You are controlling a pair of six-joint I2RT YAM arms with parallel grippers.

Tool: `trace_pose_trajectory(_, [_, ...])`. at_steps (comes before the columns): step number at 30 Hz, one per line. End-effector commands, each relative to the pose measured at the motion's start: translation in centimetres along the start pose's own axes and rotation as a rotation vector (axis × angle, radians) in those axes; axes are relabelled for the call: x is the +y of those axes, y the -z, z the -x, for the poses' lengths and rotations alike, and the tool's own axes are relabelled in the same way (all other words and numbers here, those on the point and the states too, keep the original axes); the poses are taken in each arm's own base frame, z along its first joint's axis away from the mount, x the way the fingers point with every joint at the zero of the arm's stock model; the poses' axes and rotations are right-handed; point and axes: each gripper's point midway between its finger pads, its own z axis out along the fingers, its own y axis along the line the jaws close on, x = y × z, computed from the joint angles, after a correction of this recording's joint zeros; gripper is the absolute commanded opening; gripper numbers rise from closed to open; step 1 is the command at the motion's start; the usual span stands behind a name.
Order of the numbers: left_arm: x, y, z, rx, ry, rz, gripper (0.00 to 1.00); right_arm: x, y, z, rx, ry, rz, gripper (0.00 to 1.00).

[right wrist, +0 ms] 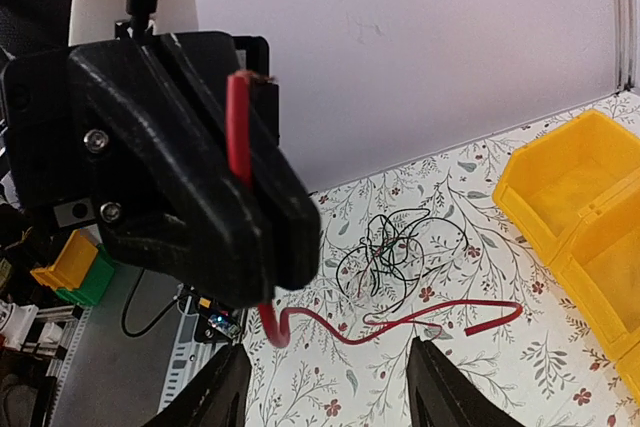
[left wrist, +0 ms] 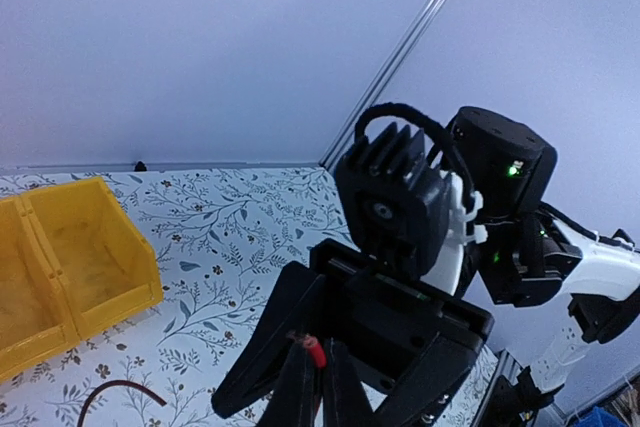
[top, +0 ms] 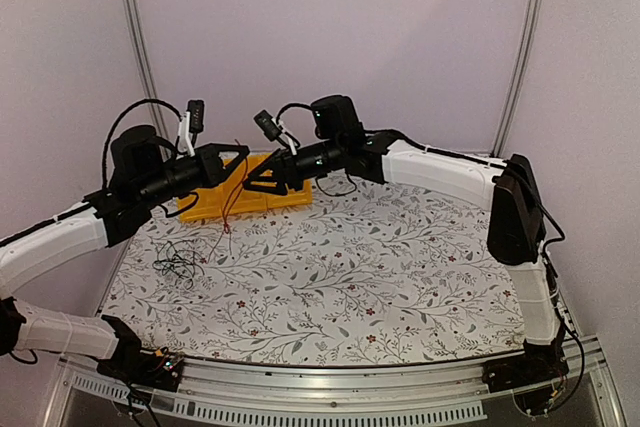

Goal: Untangle the cables

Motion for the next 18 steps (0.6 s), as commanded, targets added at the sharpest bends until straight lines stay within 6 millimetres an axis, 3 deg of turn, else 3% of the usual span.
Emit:
trace_pose_trajectory(1, [-0.7,-0.5,-0.4,-0.004,0.004,-0.022,0.0,0.8,-0.2,1.6,-0.039,-0.015,0.056,0.56])
trace_pose_trajectory(8, [-0.8,-0.8,-1.1,0.007,0.007,-0.018,0.0,2.1,-0.3,2.1,-0.047,-0.018,0.139,0.49])
trace_pose_trajectory(10, [-0.7,-0.8,-1.1,0.009,0.007,-0.014,0.0,2.3,-0.3,2.2,-0.049,-0.018,0.155,0.36])
trace_pose_trajectory(13, [-0.5,-0.8,-1.4,0.015,0.004,-0.007,0.01,2.3,-0.3,2.2,-0.05,-0.023,0.155,0.05])
trace_pose_trajectory(14, [-0.4,-0.7,-1.5,0.017,0.001,0.002,0.1,2.2,-0.2,2.2,-0.048,-0.027,0.15,0.0])
trace_pose_trajectory(18, [1.6,0.7,-2.0,0.007,0.003,0.119,0.52,2.0,0.2,1.8,-0.032,-0.033,0.139,0.0])
